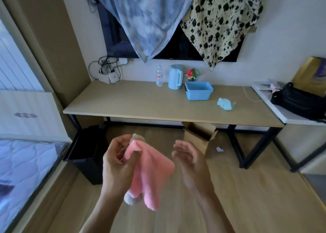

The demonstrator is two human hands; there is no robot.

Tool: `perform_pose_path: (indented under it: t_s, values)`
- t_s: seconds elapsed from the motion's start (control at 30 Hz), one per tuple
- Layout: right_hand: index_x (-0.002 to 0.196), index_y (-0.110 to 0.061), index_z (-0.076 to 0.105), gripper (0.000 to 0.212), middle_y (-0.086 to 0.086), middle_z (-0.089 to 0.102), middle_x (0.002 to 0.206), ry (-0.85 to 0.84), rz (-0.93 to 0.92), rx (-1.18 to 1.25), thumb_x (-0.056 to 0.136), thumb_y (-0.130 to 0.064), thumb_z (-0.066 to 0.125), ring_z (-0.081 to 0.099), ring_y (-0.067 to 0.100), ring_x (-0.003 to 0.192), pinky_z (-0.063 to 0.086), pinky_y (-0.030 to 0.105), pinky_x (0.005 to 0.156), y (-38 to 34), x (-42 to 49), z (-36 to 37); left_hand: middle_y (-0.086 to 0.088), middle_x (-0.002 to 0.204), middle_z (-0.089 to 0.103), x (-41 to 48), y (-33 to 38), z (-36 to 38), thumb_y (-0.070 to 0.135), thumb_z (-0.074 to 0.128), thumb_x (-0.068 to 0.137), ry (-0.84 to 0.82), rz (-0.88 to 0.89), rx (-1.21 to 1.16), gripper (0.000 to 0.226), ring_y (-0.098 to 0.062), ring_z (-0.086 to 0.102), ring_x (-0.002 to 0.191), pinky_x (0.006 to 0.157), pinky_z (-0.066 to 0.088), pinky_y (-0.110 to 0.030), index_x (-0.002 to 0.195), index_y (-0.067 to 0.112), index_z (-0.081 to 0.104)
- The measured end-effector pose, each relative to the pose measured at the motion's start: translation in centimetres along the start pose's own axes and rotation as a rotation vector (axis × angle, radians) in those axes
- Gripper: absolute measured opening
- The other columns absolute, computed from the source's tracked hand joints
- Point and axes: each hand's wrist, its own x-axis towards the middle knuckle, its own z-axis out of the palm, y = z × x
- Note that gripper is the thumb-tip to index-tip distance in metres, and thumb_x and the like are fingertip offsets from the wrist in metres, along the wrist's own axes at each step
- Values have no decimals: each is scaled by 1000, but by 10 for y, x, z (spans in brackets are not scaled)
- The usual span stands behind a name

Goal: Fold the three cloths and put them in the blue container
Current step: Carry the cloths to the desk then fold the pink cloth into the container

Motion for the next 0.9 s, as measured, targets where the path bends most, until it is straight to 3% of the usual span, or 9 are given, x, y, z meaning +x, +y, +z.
perform_pose_path:
  t_s: [0.17,0.23,0.4,0.63,0.8,0.9]
  values:
    - [116,-24,67,30,-16,72,107,-34,-1,-52,87,-20,66,70,6,99,55,28,91,13,92,8,5,95,75,88,-14,57,12,71,89,20,-34,-41,24,-9,73,86,73,59,-30,108,24,65]
    - [113,-28,67,29,-20,71,105,-60,23,-64,87,-15,66,69,5,97,54,31,92,23,132,13,2,97,75,128,-25,82,16,72,90,11,-51,-70,21,-11,73,87,74,59,-32,108,25,65]
    - [104,-31,67,29,-12,73,103,-58,44,-111,89,-6,65,70,11,97,55,40,93,43,244,17,1,98,76,241,-57,135,3,69,89,-28,-94,-112,27,-14,74,90,78,59,-32,107,22,66]
    - [108,-28,66,25,-14,71,106,-17,35,-159,90,-10,65,71,11,96,57,39,92,45,388,17,5,99,75,380,-81,194,9,71,90,-65,-135,-148,26,-7,74,89,68,56,-18,110,25,65]
    - [109,-29,67,27,-10,73,106,-47,94,-130,82,-21,65,72,15,96,56,45,94,59,470,31,-2,102,75,459,-101,219,22,73,79,-79,-206,-160,37,-17,74,92,77,59,-35,115,21,64]
    - [108,-27,67,27,-10,73,106,-112,71,-122,83,-18,70,72,15,95,57,44,92,65,524,44,-2,102,74,503,-110,234,25,71,75,-42,-234,-170,43,-15,74,90,76,58,-32,116,18,63]
